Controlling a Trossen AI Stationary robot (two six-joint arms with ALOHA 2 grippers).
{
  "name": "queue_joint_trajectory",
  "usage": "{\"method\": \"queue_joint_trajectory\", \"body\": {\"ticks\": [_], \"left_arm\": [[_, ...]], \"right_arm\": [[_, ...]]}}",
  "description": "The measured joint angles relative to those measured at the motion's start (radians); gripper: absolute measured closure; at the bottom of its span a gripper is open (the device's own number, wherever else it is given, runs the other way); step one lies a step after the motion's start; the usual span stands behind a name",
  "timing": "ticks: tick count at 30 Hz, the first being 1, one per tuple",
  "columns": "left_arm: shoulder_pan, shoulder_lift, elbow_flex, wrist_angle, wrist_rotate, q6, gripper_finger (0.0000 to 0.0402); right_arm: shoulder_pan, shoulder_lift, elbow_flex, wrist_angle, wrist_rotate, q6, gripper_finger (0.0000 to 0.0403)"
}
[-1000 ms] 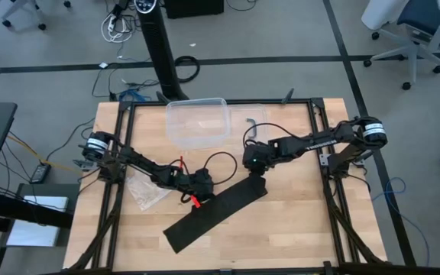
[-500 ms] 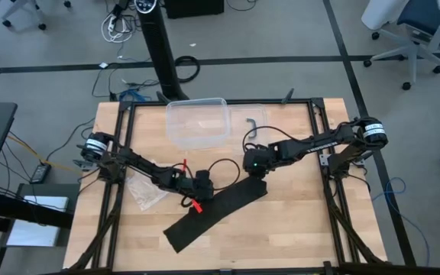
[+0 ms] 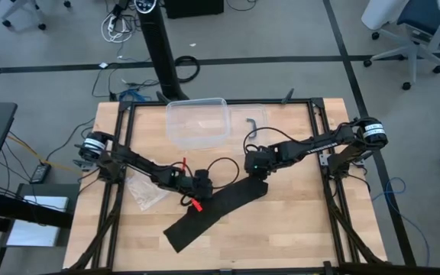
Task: Roll bandage
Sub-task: Roll the black bandage
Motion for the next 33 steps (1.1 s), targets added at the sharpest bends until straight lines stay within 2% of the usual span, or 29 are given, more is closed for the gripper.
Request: {"method": "queue_joint_trajectory", "body": {"ticks": [6,13,16,19,27,33], "left_arm": [[-0.012,-0.09,0.045,-0.193,0.041,0.0,0.0402],[-0.062,-0.12,0.05,-0.279,0.276,-0.074,0.0402],[-0.095,-0.093,0.033,-0.279,0.271,-0.108,0.0402],[-0.113,-0.071,0.002,-0.239,0.21,-0.141,0.0402],[-0.12,-0.068,-0.099,0.036,0.135,-0.164,0.0402],[-0.108,-0.067,-0.114,0.144,0.11,-0.146,0.0402]], "right_arm": [[0.0,0.0,0.0,0.005,0.0,-0.009,0.04],[0.002,0.0,0.0,0.006,-0.008,-0.012,0.04],[0.006,0.0,0.0,-0.007,-0.002,-0.002,0.0401],[0.008,0.0,0.0,-0.049,0.003,0.015,0.04],[0.046,-0.002,0.0,-0.05,-0.012,0.072,0.04],[0.063,-0.01,-0.001,0.091,-0.051,0.059,0.0393]]}}
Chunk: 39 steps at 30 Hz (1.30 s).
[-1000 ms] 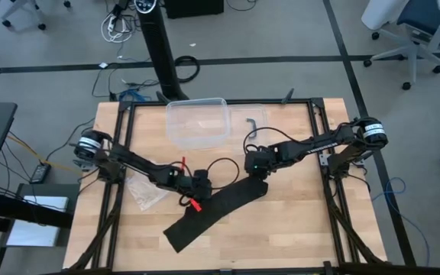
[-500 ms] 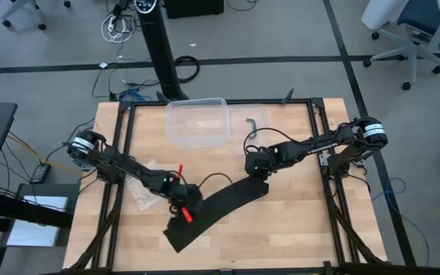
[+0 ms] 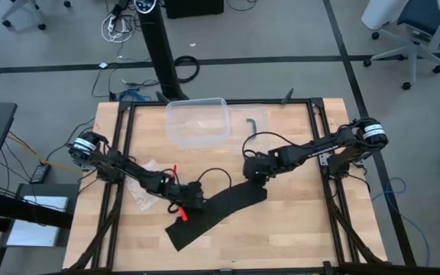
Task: Roll bandage
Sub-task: Roll the black bandage
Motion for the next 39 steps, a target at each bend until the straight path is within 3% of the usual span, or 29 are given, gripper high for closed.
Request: {"method": "queue_joint_trajectory", "body": {"ticks": [8,14,20,32,39], "left_arm": [[0.027,0.0,-0.008,0.232,0.0,0.068,0.0402],[0.09,0.0,-0.093,0.557,0.017,0.046,0.0402],[0.139,0.0,-0.156,0.792,0.114,-0.086,0.0402],[0.159,0.0,-0.158,0.804,0.138,-0.16,0.0402],[0.24,0.0,-0.158,0.806,0.193,-0.214,0.0402]], "right_arm": [[0.134,-0.115,0.0,0.012,0.019,0.173,0.0367],[0.354,-0.142,0.0,-0.098,0.233,0.32,0.0358],[0.525,-0.055,-0.016,-0.208,0.459,0.522,0.0354],[0.593,0.145,-0.019,-0.217,0.653,0.555,0.0281],[0.594,0.169,-0.019,-0.215,0.758,0.562,0.0271]]}}
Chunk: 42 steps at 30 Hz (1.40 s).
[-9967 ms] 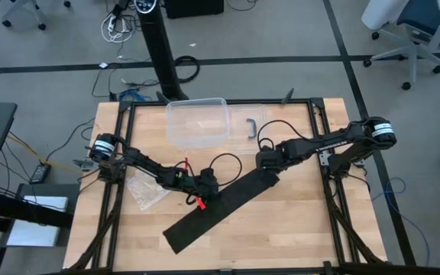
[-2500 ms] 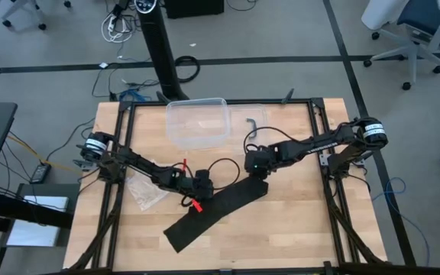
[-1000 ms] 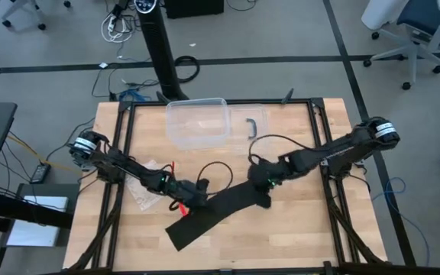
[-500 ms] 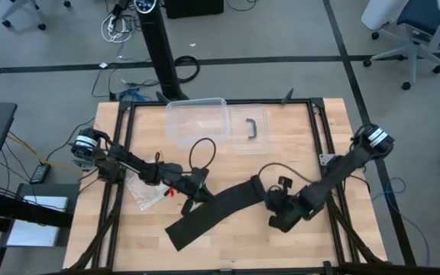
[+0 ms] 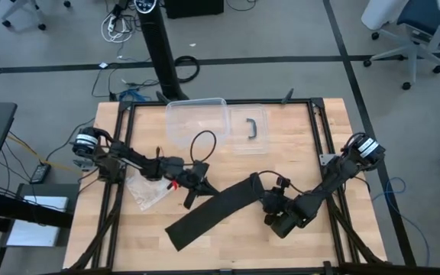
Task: Roll bandage
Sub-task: Roll the black bandage
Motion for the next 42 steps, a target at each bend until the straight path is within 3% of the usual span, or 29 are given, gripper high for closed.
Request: {"method": "queue_joint_trajectory", "body": {"ticks": [29,42], "left_arm": [[0.191,0.0,0.0,-0.008,0.121,-0.079,0.0402],[0.191,0.0,0.0,-0.02,0.132,-0.082,0.0402]], "right_arm": [[-0.02,0.057,0.002,0.059,0.05,-0.21,0.0274],[-0.076,0.058,0.001,0.025,0.072,-0.191,0.0383]]}}
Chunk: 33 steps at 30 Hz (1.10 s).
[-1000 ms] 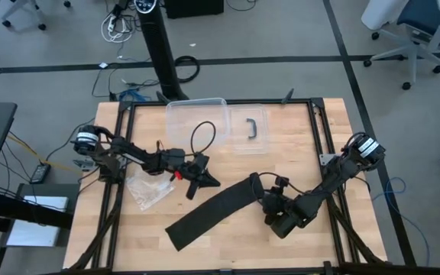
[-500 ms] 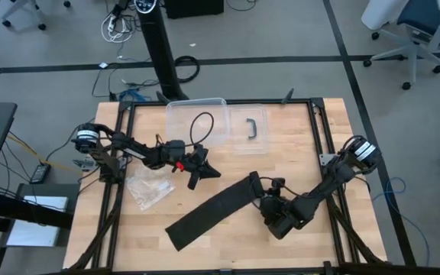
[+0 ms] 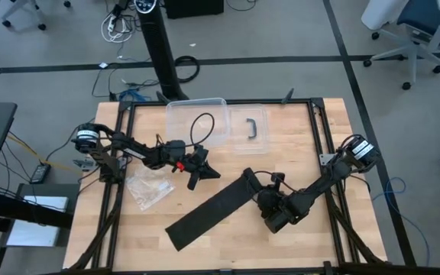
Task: Roll bandage
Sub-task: Roll the black bandage
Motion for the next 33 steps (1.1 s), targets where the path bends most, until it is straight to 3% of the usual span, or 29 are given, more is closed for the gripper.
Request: {"method": "queue_joint_trajectory", "body": {"ticks": [8,19,25,33], "left_arm": [[0.008,0.0,0.0,0.011,0.016,0.003,0.0402],[0.051,0.0,0.0,0.144,0.16,-0.151,0.0394],[0.036,0.0,0.002,0.134,0.165,-0.174,0.0348],[-0.006,0.0,0.053,0.132,0.202,-0.175,0.0282]], "right_arm": [[0.014,0.001,0.022,-0.033,0.115,-0.026,0.0399],[0.087,0.001,0.245,-0.217,0.319,-0.18,0.0402],[0.116,0.001,0.324,-0.214,0.379,-0.292,0.0403],[0.12,0.001,0.342,-0.135,0.381,-0.431,0.0403]]}}
